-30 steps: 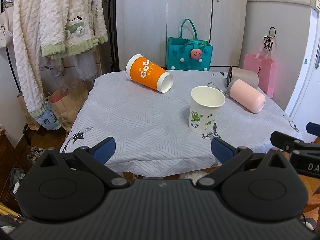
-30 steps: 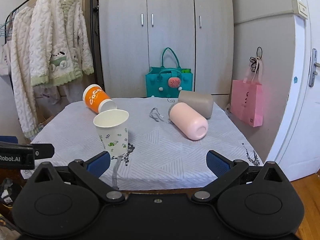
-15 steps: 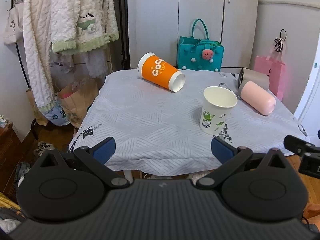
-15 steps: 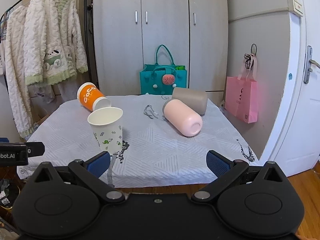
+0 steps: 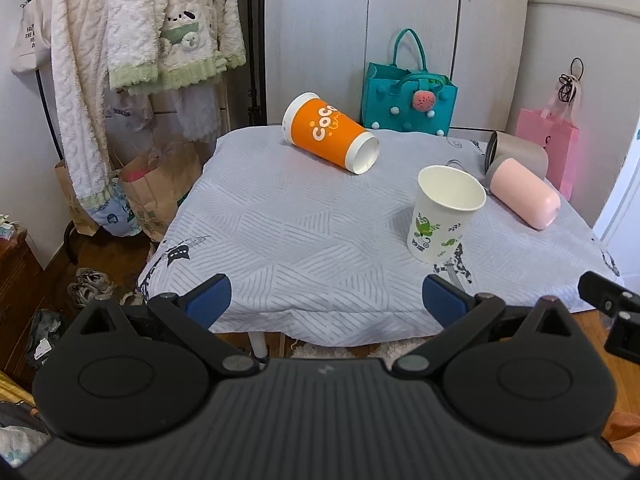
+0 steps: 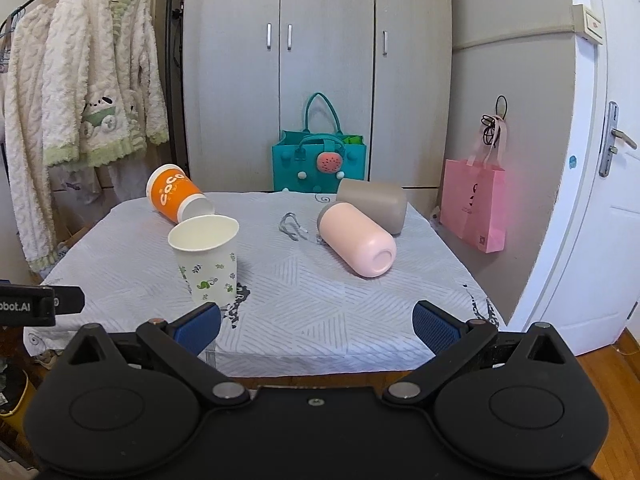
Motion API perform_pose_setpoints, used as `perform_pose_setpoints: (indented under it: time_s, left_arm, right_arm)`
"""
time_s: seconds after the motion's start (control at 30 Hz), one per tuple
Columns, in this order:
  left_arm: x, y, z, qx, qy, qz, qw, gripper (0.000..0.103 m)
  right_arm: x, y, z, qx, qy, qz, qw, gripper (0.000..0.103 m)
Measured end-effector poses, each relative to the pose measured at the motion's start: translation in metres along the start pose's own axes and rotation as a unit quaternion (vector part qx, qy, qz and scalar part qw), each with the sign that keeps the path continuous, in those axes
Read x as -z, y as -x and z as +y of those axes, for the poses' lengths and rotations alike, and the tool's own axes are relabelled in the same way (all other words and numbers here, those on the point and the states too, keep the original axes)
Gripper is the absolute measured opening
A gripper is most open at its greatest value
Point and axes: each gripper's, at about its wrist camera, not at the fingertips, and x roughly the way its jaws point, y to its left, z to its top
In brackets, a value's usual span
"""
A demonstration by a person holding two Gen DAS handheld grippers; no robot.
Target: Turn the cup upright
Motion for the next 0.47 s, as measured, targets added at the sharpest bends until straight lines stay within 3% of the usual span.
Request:
perform_pose_setpoints:
  time_s: [0.47]
  left_arm:
    - [0.0006, 0.0025, -0.0024, -0.012, -0.016, -0.014, 0.9997, 0.103]
  right_arm:
    - [-0.0007, -0.0026, 0.0025, 0.004, -0.001, -0.001, 1.0, 0.103]
